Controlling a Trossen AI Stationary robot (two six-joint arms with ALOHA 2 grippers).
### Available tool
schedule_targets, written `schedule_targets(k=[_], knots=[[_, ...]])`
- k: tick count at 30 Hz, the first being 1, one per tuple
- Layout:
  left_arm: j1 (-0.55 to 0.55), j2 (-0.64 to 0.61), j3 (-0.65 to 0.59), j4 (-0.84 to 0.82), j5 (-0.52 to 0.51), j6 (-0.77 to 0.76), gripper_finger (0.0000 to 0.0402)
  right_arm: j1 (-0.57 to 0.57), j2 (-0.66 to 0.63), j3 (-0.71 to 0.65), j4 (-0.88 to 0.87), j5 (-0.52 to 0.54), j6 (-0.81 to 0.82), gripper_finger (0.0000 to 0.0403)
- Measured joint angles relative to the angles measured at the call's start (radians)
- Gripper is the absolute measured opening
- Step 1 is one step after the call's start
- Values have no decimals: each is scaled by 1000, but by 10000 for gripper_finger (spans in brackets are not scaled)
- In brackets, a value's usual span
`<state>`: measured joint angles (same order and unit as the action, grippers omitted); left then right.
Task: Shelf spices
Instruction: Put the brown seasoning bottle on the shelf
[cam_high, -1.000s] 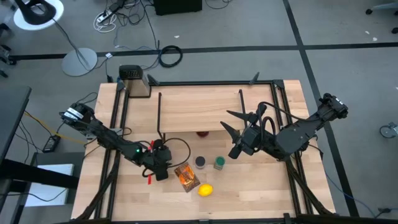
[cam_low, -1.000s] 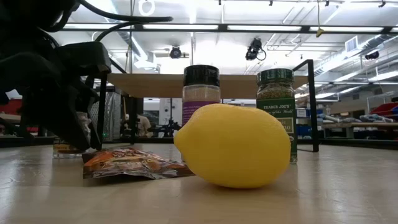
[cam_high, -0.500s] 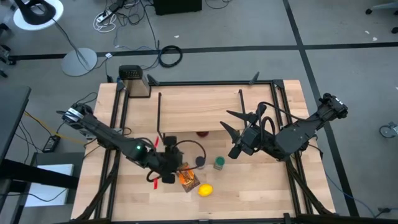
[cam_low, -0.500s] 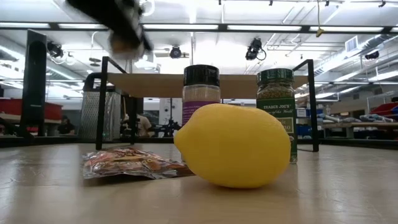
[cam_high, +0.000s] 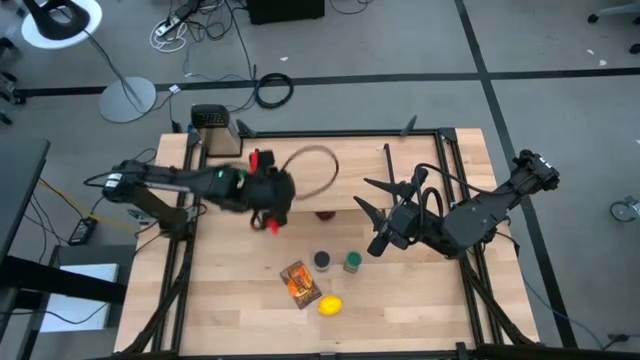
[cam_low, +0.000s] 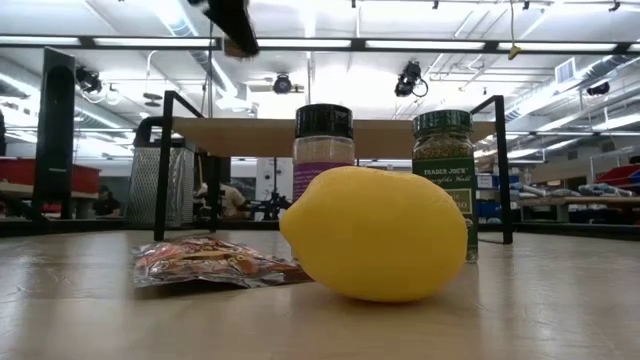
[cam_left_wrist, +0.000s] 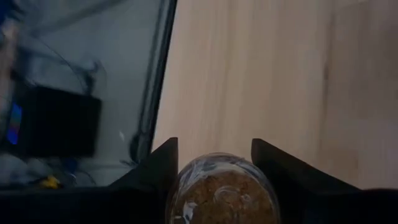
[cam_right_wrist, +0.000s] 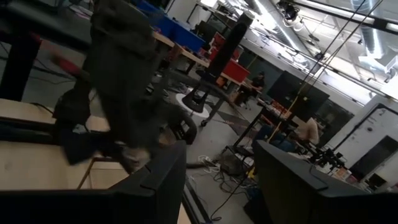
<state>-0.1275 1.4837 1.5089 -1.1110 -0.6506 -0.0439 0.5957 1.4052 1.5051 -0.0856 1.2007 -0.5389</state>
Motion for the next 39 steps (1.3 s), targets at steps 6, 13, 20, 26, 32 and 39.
schedule_targets(k=[6,13,20,26,32,39], knots=[[183,8,0,4,86,58,177,5,0,0,0,-1,23,186],[298,9,-102,162,234,179,176,29,0,-18,0,-2,26,186],[380,9,-257,300,263,217,177,35,0,-42,-1,0,25,186],[412,-3,-284,311,273,205,176,35,0,-45,0,6,22,185],[418,-15,-264,289,369,211,176,35,0,-45,-1,6,22,185],[424,-23,-262,264,393,212,180,35,0,-45,-8,5,23,185]])
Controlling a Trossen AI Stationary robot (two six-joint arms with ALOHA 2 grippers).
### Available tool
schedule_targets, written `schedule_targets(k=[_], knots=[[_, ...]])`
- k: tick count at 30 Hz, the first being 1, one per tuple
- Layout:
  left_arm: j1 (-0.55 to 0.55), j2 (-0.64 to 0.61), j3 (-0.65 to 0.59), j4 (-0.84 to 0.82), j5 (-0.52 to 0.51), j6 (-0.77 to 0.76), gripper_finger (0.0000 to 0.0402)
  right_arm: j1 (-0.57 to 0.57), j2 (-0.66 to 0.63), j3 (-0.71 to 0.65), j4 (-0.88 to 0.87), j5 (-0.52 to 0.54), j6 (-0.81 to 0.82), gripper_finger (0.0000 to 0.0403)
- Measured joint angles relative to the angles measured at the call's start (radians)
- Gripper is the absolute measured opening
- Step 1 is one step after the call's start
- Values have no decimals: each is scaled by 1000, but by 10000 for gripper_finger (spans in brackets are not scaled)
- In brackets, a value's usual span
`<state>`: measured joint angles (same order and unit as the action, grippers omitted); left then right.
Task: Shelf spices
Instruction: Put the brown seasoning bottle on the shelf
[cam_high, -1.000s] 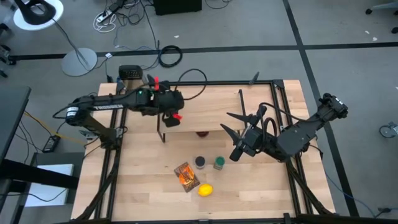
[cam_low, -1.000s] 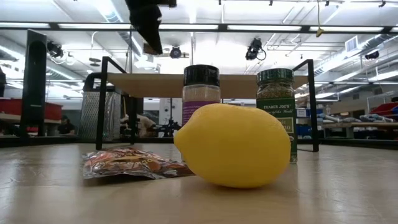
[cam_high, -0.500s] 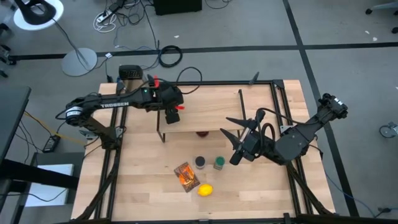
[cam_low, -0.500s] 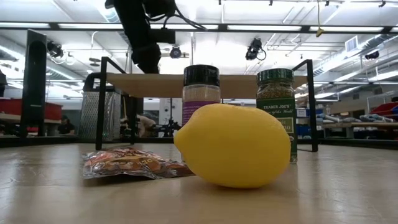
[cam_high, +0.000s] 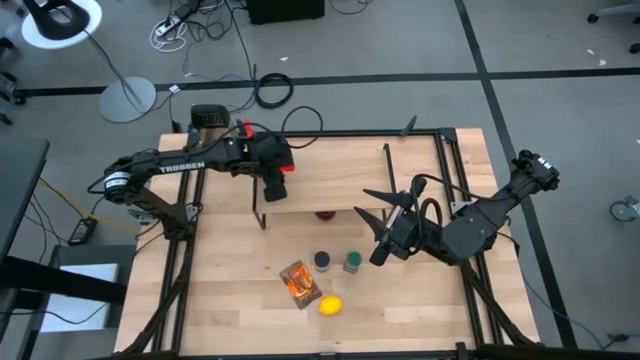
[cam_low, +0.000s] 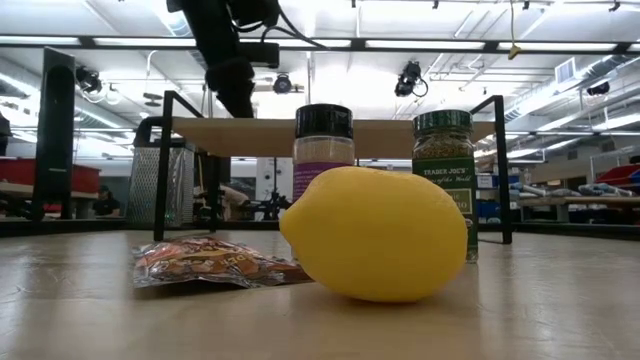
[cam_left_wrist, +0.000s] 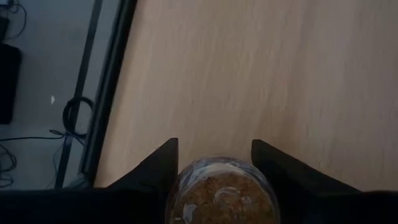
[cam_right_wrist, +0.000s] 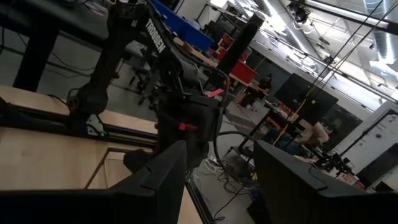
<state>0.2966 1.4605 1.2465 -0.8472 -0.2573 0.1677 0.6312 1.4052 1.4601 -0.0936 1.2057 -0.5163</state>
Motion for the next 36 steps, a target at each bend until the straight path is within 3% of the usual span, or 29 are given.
schedule_targets(k=[24,36], knots=[[84,-1,2,-18,4,-31,180,-3,0,0,2,-3,1,183],[81,-1,2,45,6,-75,228,-3,0,0,2,-3,2,183]])
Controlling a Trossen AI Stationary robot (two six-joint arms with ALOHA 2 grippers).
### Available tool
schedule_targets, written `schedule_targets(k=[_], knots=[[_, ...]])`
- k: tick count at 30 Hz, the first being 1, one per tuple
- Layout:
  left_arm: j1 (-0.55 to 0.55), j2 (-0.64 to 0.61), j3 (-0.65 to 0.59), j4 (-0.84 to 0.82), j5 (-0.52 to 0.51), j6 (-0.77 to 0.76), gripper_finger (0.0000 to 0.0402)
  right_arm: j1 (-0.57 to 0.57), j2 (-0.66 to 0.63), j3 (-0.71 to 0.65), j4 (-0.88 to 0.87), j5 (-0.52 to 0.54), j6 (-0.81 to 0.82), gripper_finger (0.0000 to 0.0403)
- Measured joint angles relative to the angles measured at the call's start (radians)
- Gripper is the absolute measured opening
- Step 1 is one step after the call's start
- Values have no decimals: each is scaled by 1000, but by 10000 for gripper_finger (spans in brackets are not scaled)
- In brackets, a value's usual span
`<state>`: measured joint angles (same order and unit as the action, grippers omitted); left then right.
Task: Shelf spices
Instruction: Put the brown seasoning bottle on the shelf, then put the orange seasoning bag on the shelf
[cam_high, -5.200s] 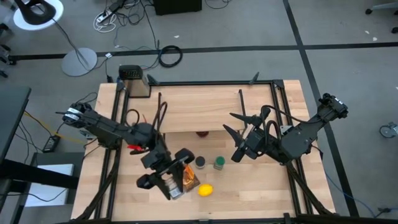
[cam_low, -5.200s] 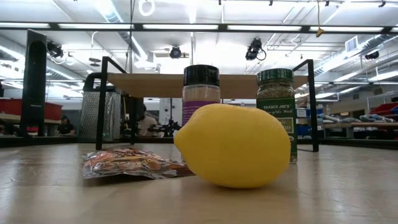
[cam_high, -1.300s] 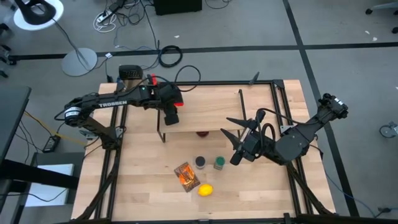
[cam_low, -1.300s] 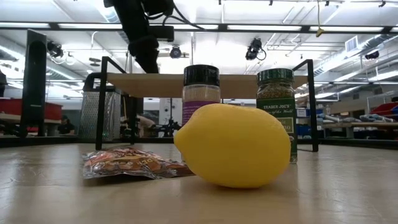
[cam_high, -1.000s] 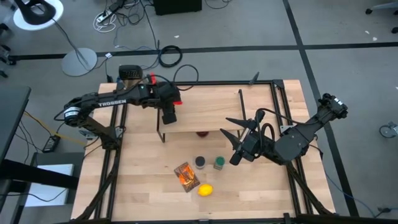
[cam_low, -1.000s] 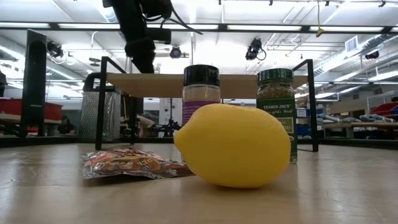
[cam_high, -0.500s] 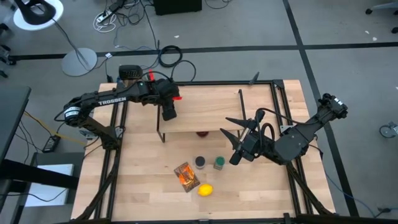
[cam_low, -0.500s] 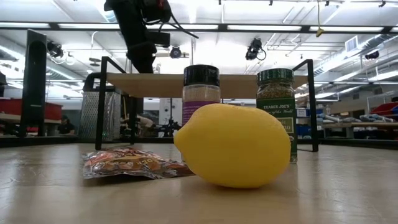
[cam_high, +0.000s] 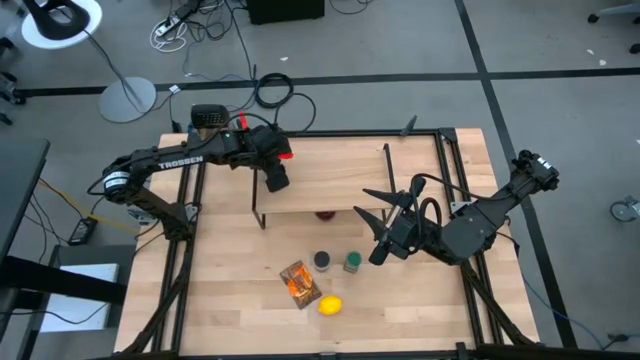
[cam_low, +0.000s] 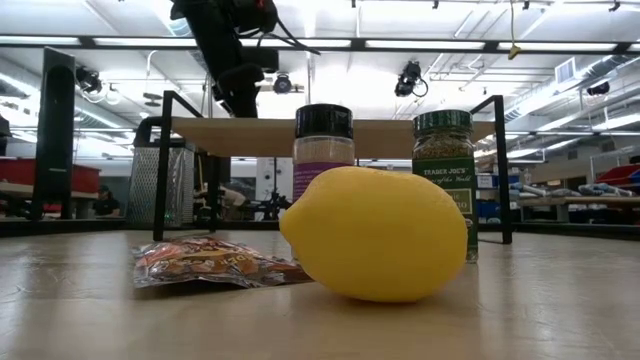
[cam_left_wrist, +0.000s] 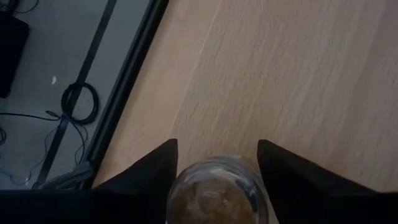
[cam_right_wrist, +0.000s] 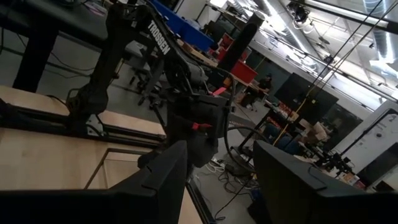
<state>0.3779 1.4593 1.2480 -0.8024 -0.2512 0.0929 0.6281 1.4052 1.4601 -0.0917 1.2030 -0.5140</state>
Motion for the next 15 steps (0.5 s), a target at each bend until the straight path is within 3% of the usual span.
schedule_targets(k=[8,15], knots=[[0,-21,0,-5,0,-19,245,0,0,0,0,0,0,183],[-27,-176,0,20,25,-51,246,0,0,0,0,0,-1,182]])
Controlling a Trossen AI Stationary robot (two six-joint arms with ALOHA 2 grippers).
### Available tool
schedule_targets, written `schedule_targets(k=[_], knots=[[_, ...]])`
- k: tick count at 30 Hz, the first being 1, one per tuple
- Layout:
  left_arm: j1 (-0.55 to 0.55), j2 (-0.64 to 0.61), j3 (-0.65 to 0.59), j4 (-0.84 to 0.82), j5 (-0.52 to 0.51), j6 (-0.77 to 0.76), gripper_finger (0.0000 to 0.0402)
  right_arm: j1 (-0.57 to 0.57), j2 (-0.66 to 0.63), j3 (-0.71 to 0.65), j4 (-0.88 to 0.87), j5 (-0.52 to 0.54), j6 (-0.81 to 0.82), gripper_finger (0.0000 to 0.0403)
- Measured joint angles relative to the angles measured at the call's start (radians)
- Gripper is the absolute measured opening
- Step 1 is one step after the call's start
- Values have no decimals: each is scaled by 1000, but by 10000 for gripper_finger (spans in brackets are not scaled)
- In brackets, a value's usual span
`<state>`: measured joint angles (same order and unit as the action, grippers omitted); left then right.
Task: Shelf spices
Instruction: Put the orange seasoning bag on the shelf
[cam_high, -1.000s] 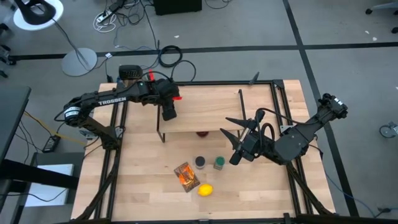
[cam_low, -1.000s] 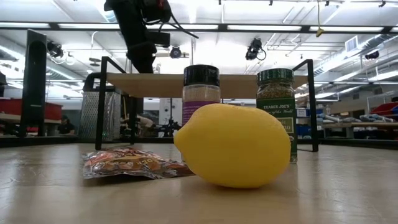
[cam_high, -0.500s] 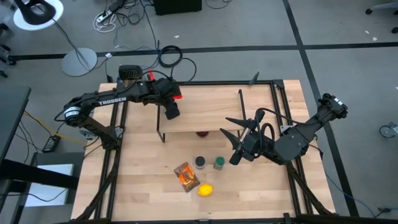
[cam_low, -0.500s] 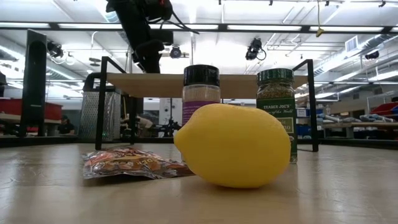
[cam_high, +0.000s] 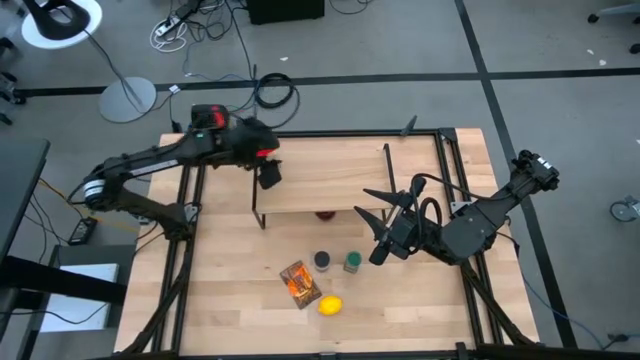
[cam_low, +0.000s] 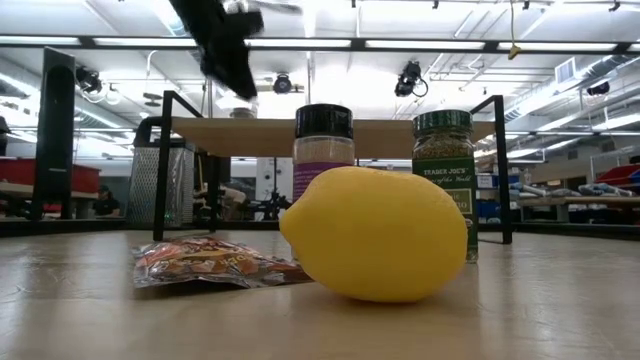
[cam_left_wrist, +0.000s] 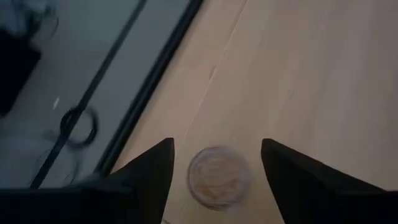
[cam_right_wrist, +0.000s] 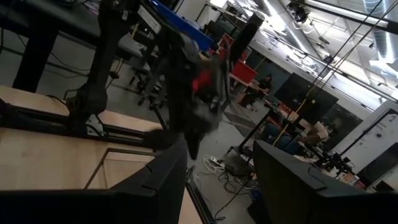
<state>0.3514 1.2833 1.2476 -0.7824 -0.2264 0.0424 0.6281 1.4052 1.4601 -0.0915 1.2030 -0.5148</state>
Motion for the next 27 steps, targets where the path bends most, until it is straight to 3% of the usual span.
schedule_targets(k=[6,11,19,27], knots=[[-106,-167,1,33,231,-52,242,-8,0,0,0,-4,-4,182],[-283,-178,-34,22,260,-51,234,-28,0,0,-1,-43,-11,181],[-558,-48,-220,214,292,-19,233,-64,0,0,-1,-83,-2,181],[-704,143,-285,316,258,-17,233,-69,0,0,0,-90,-2,180]])
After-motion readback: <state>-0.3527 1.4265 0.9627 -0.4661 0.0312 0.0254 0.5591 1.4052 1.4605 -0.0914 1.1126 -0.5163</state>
